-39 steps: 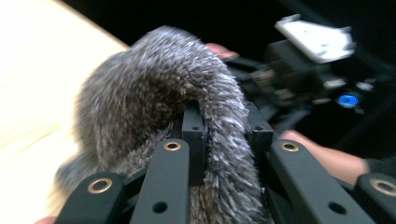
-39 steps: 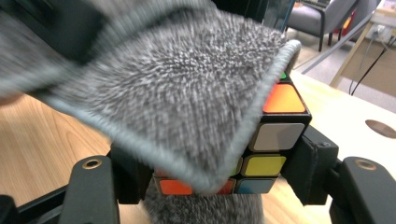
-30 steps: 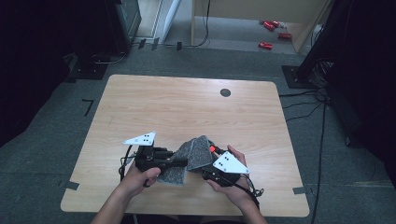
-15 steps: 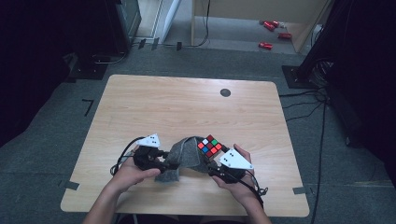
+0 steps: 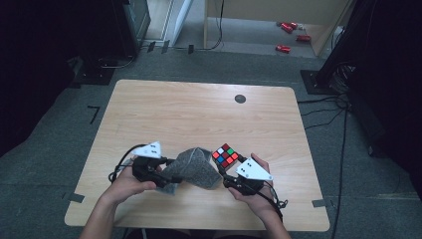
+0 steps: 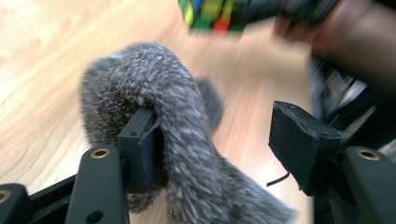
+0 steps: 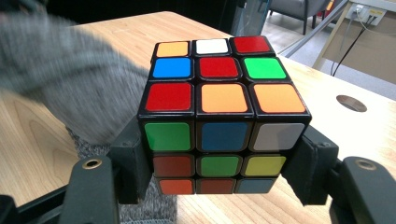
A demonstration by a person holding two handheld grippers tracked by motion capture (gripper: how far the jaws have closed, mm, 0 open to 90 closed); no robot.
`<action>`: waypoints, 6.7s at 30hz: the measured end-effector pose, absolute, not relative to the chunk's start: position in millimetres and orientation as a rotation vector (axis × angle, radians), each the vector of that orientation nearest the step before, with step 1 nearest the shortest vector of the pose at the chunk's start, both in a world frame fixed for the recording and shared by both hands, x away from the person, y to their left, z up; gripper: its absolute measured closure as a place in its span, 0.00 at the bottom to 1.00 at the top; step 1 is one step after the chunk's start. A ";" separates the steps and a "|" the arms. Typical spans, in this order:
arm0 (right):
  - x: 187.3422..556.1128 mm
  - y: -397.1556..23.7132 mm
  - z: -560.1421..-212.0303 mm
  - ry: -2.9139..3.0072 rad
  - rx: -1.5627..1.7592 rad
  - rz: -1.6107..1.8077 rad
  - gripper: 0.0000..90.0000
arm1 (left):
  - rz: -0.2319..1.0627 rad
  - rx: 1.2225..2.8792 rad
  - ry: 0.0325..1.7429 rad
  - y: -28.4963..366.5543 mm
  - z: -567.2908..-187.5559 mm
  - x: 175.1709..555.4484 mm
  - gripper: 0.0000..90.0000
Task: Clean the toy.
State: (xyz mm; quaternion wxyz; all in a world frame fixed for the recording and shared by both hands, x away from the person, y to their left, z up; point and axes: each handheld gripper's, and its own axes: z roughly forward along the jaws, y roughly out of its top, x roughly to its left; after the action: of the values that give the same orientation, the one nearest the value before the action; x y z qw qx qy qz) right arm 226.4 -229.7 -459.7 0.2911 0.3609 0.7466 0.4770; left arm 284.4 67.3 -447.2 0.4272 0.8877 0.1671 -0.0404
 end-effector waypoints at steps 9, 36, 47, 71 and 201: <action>225.3 -230.2 -460.2 1.994 0.958 1.269 0.39 | 0.026 2.289 0.399 43.6 -457.2 274.6 0.15; 221.1 -213.7 -468.4 2.081 0.907 1.311 0.39 | 0.059 1.957 0.716 58.9 -477.9 296.9 0.86; 215.0 -206.4 -467.4 2.107 0.829 1.372 0.39 | -0.203 1.687 0.476 72.2 -458.5 290.0 0.86; 207.0 -193.7 -469.3 2.138 0.715 1.331 0.39 | -0.288 1.691 0.601 71.5 -460.4 299.8 0.81; 213.9 -217.5 -444.8 1.902 1.021 1.397 0.39 | 0.147 1.955 0.627 29.7 -473.3 275.0 0.52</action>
State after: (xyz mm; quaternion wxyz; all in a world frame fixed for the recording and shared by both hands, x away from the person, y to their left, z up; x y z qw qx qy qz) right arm 213.9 -217.5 -444.8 0.2812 0.3812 0.7099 0.5212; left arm 275.0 29.7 -473.3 0.5156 0.8137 0.2612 0.0611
